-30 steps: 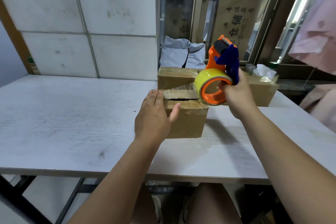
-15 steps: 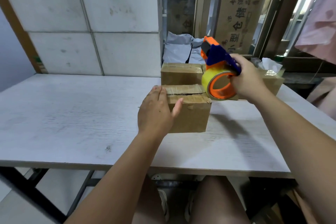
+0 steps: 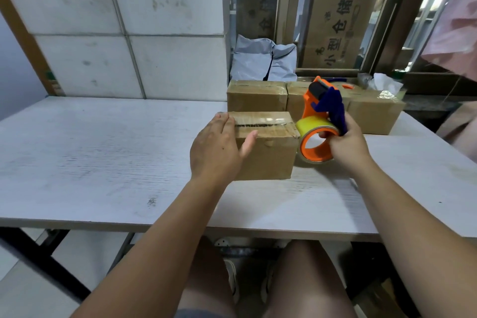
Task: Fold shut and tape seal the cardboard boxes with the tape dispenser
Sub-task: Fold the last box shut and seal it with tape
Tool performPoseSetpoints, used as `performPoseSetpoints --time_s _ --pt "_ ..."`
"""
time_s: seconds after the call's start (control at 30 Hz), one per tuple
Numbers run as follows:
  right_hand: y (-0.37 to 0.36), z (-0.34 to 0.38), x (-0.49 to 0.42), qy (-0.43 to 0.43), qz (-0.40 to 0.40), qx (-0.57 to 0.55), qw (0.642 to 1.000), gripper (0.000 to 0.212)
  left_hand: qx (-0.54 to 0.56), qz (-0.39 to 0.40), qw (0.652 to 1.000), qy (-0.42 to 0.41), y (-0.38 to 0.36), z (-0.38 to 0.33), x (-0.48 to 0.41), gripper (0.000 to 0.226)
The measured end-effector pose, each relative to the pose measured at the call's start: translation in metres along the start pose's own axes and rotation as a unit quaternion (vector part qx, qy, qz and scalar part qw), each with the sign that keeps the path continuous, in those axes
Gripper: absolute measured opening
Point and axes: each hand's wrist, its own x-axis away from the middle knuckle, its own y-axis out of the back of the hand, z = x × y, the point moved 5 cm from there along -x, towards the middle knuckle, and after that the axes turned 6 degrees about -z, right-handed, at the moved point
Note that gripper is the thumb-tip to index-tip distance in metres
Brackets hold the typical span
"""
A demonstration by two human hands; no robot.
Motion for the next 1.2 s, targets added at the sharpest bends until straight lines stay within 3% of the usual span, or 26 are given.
performPoseSetpoints --time_s 0.17,0.27,0.37,0.5,0.67,0.8,1.03,1.2 --pt "-0.003 -0.012 0.011 -0.034 -0.018 -0.002 0.999 0.061 0.006 0.006 1.0 -0.002 0.001 -0.002 0.0 0.066" --pt "-0.005 -0.015 0.013 -0.042 -0.017 0.001 0.999 0.062 0.005 0.062 0.998 -0.033 0.004 -0.008 0.001 0.067" --pt "-0.005 -0.015 0.012 -0.05 -0.009 0.0 0.999 0.064 -0.074 0.12 0.988 -0.063 0.007 -0.011 -0.004 0.071" --pt "-0.005 -0.013 0.013 -0.052 -0.016 -0.004 0.999 0.064 -0.158 0.123 0.971 -0.129 0.011 -0.034 -0.019 0.089" --pt "-0.01 -0.007 0.018 -0.02 -0.021 0.025 0.999 0.06 -0.047 0.215 0.961 -0.165 -0.008 -0.054 -0.035 0.099" --pt "-0.024 0.0 0.02 -0.005 -0.007 0.013 1.0 0.059 -0.047 0.293 0.934 -0.199 -0.023 -0.056 -0.052 0.104" --pt "-0.036 0.002 0.013 -0.024 0.025 0.012 0.999 0.058 -0.075 0.346 0.913 -0.203 -0.029 -0.033 -0.073 0.105" --pt "-0.033 -0.004 0.016 -0.036 0.022 -0.01 0.999 0.062 -0.07 0.344 0.914 -0.205 -0.031 -0.033 -0.071 0.097"
